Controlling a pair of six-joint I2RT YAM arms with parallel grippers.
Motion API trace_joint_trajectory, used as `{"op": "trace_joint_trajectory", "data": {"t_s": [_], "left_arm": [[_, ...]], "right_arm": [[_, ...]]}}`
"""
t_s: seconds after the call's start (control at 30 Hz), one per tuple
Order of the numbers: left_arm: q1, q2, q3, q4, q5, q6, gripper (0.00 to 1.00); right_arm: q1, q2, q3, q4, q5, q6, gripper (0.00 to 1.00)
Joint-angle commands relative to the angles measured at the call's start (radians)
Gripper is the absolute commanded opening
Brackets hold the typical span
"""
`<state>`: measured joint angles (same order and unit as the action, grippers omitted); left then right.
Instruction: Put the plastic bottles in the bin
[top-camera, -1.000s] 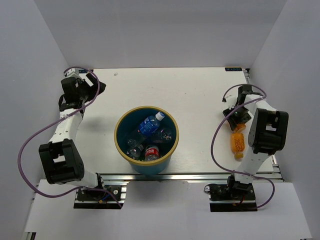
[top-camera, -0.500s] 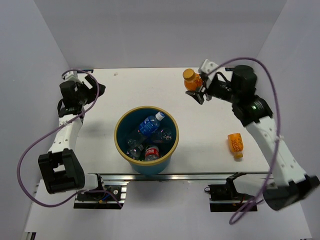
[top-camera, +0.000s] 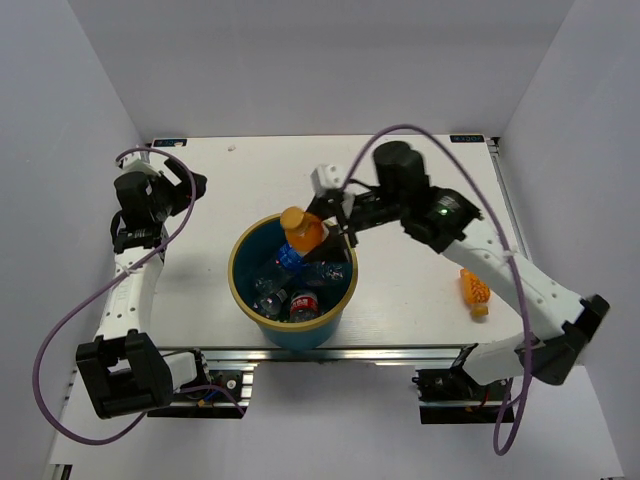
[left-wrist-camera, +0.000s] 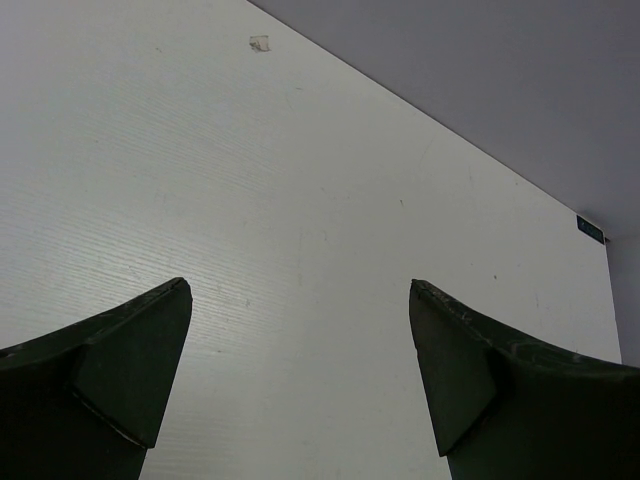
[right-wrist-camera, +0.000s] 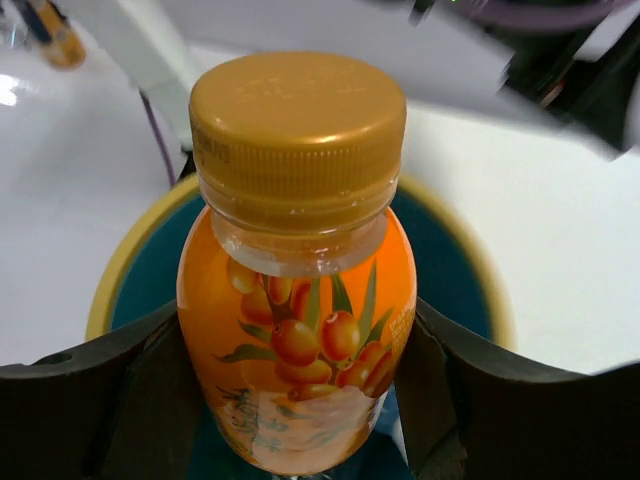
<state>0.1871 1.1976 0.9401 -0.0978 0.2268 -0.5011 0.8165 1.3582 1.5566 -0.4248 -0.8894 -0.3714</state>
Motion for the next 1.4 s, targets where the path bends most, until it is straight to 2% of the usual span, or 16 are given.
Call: {"op": "trace_joint_trajectory", "data": {"t_s": [0.0,0.03,0.07,0.1,0.33,0.43,0.53,0.57,0.63,0.67,0.77,0.87,0.97,1.07,1.17,1.37], "left_arm": [[0.005,-0.041,-0.014,-0.022,-0.023,0.006,0.98],[0.005,-0.043,-0.012,-0.023,-0.024,0.006,0.98],[0.005,-0.043,-0.012,-0.028,-0.024,0.007,0.98],[0.005,-0.041,-0.014,-0.029,-0.026,0.009,0.98],[0.005,-0.013,0.009,-0.031,-0.020,0.021,0.98],[0.005,-0.001,0.016,-0.023,-0.021,0.021,0.98],[0.005,0.011,0.006,0.015,0.006,0.012,0.98],[0.005,0.023,0.003,0.026,0.017,0.012,0.98],[0.003,0.040,-0.006,0.065,0.051,0.010,0.98],[0.003,0.062,-0.006,0.078,0.065,0.015,0.98],[0.005,0.103,-0.006,0.153,0.149,0.026,0.98],[0.002,0.186,0.019,0.231,0.316,0.030,0.98],[-0.026,0.266,0.058,0.263,0.428,0.041,0.98],[-0.079,0.333,0.110,0.247,0.448,0.075,0.98],[-0.149,0.401,0.161,0.208,0.459,0.122,0.98],[-0.244,0.467,0.192,0.191,0.476,0.185,0.98]], "right_arm": [[0.070,0.033,0.074,-0.153,0.147,-0.063,0.63],[0.078,0.053,0.088,-0.181,0.158,-0.069,0.69],[0.085,0.061,0.094,-0.189,0.170,-0.061,0.85],[0.087,0.065,0.099,-0.195,0.164,-0.058,0.89],[0.087,0.013,0.080,-0.164,0.329,-0.060,0.89],[0.079,-0.016,0.079,-0.132,0.446,0.013,0.89],[-0.037,-0.075,0.025,-0.059,0.585,0.148,0.89],[-0.159,-0.093,-0.001,-0.040,0.596,0.184,0.89],[-0.281,-0.137,-0.088,0.004,0.656,0.259,0.89],[-0.380,-0.148,-0.110,0.001,0.744,0.294,0.89],[-0.546,-0.163,-0.153,-0.078,0.914,0.356,0.89],[-0.690,-0.169,-0.210,-0.156,1.140,0.420,0.89],[-0.862,-0.130,-0.256,-0.274,1.080,0.393,0.89],[-0.873,-0.053,-0.289,-0.371,1.132,0.378,0.89],[-0.873,0.001,-0.340,-0.410,1.100,0.350,0.89],[-0.878,-0.024,-0.480,-0.371,1.132,0.351,0.89]]}}
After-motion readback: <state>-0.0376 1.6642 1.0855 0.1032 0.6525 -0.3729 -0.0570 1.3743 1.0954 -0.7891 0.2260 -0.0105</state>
